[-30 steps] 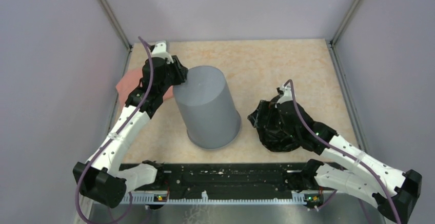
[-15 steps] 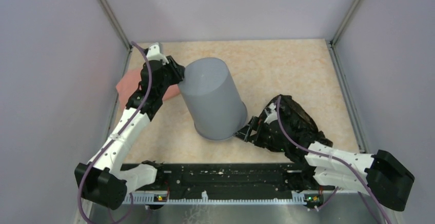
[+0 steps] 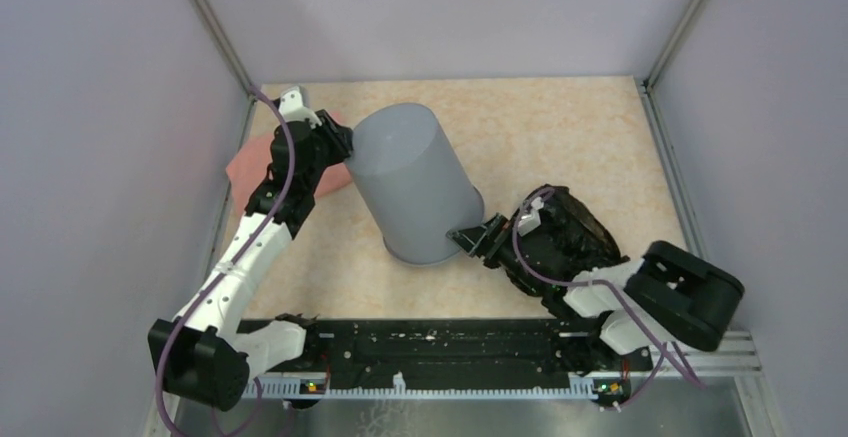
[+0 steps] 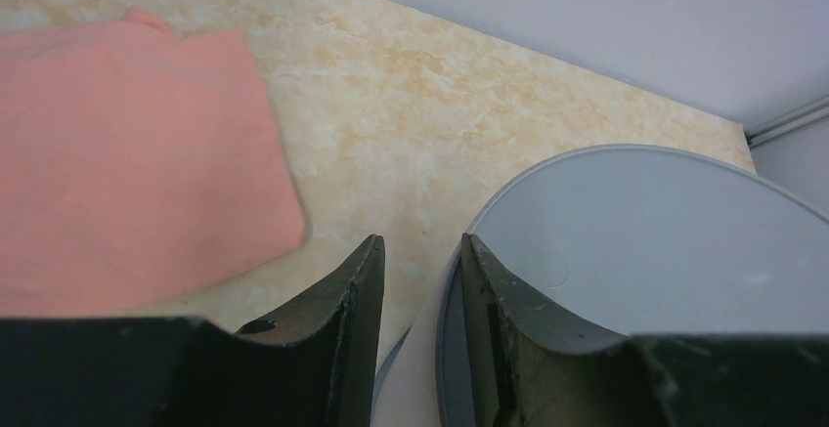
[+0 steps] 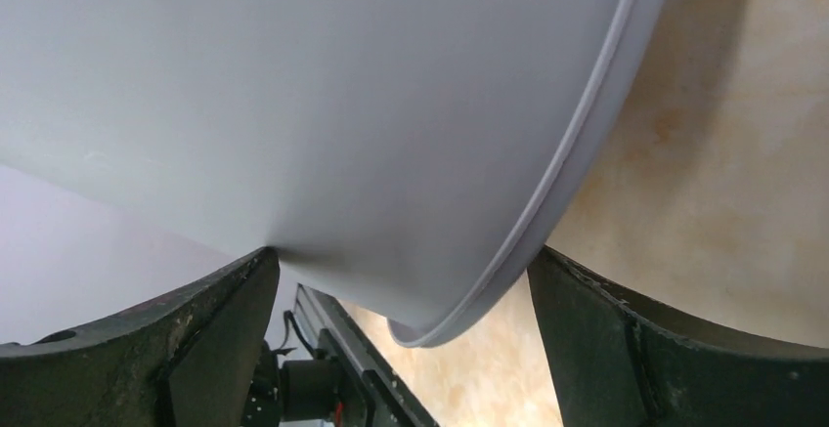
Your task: Put the trash bags into the trash bin
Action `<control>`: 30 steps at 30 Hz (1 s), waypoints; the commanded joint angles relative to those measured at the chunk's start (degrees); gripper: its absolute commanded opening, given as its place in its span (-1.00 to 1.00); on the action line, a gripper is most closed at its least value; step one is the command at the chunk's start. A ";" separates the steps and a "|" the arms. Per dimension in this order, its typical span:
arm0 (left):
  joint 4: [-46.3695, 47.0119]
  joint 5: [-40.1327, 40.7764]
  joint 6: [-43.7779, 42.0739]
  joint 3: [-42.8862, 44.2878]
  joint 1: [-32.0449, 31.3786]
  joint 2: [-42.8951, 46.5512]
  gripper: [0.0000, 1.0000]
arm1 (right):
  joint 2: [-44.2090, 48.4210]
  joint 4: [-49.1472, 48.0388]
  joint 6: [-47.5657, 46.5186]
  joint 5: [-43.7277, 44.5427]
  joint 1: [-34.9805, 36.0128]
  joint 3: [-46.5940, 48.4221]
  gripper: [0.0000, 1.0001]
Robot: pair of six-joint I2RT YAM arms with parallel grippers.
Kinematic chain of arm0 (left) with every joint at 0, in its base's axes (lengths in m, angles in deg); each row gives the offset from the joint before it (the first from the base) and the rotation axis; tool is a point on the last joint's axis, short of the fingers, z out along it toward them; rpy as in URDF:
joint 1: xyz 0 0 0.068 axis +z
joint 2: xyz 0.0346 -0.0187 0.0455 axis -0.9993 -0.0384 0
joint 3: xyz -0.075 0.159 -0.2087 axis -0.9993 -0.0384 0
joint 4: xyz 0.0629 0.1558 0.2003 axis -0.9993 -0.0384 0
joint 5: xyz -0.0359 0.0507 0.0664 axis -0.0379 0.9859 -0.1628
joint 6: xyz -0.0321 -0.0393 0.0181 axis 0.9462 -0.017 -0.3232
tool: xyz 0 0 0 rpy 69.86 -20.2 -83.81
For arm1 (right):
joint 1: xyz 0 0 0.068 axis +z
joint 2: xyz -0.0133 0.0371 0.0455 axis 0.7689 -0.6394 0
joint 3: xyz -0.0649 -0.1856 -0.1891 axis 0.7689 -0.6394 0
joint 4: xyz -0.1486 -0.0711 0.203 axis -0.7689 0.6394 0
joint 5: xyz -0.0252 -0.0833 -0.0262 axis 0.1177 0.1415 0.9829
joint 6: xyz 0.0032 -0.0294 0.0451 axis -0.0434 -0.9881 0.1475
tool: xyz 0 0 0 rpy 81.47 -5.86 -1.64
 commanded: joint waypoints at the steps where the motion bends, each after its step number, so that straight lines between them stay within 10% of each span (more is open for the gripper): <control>1: -14.19 -2.59 -1.25 -4.71 -0.04 -3.09 -0.18 | -12.39 -26.89 1.93 -2.39 -1.57 1.27 0.88; 8: -14.15 -5.18 -0.70 -5.67 0.15 -2.75 -0.17 | -22.66 -41.87 4.02 -7.65 -2.70 5.41 0.30; 17: -14.40 -11.05 -1.34 -5.43 0.19 -1.96 -0.02 | -3.53 -13.00 -5.24 -4.74 -2.71 9.16 -1.00; 30: -13.69 -15.96 -5.97 1.04 0.15 -2.45 0.51 | 16.89 39.63 -22.96 4.07 -2.75 26.39 -1.00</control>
